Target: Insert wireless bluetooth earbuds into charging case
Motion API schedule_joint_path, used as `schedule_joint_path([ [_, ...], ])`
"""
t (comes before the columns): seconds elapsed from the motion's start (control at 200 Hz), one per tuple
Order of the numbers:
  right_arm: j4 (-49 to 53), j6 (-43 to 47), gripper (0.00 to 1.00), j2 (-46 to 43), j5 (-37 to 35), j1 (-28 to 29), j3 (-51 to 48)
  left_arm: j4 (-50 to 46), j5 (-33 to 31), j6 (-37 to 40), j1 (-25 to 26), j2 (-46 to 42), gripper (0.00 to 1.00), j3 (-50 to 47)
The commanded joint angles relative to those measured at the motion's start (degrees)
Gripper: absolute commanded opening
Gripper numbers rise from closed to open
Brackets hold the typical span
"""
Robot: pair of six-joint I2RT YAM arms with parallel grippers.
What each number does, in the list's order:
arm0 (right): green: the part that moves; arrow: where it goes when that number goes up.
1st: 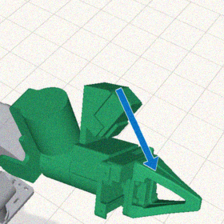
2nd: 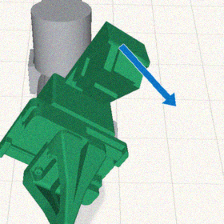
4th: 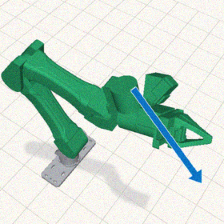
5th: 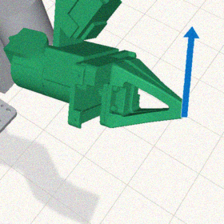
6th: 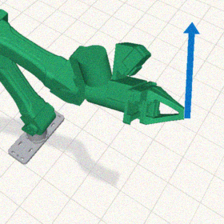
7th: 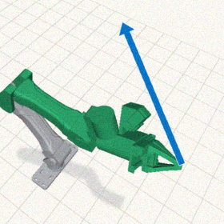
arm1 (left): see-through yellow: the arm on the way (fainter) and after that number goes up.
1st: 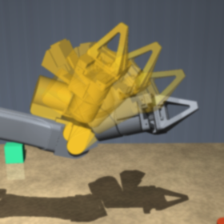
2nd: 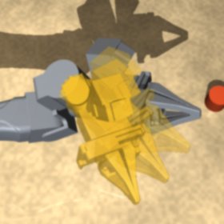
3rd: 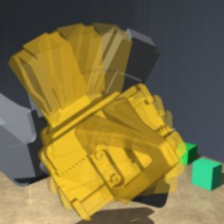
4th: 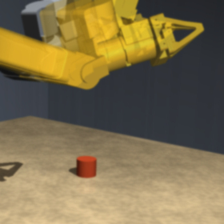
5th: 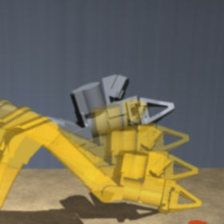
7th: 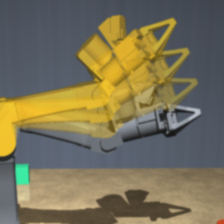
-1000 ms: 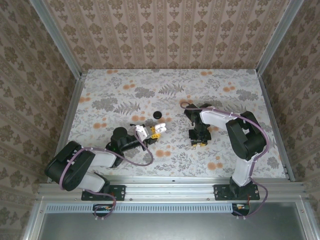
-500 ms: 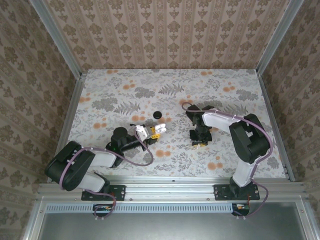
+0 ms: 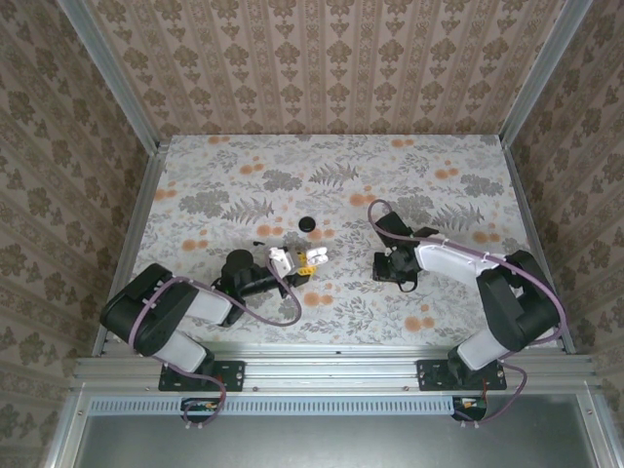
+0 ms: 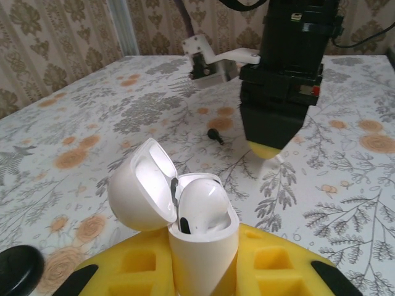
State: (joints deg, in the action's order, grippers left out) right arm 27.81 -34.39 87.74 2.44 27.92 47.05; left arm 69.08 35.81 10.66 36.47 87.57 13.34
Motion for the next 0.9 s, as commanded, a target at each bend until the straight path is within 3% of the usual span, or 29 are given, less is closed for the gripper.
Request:
schedule_joint_path([
  [0.0, -9.7, -1.7, 0.27, -2.8, -1.8, 1.5, -1.4, 3.8, 1.5, -0.8, 0.9, 0.1, 0.00, -0.2],
  [0.405, -22.2, 0.7, 0.29, -13.1, -3.0, 4.5, -8.1, 3.9, -5.6, 1.7, 1.2, 2.2, 0.00, 1.4],
  [0.655, -27.7, 3.7, 0.28, -23.4, -3.2, 4.9, -14.0, 4.1, -5.8, 2.3, 1.9, 4.9, 0.00, 4.1],
  [0.895, -34.4, 6.7, 0.28, -30.3, 1.4, 5.0, -17.4, 4.2, -2.3, 0.6, 2.0, 4.7, 0.00, 6.5],
])
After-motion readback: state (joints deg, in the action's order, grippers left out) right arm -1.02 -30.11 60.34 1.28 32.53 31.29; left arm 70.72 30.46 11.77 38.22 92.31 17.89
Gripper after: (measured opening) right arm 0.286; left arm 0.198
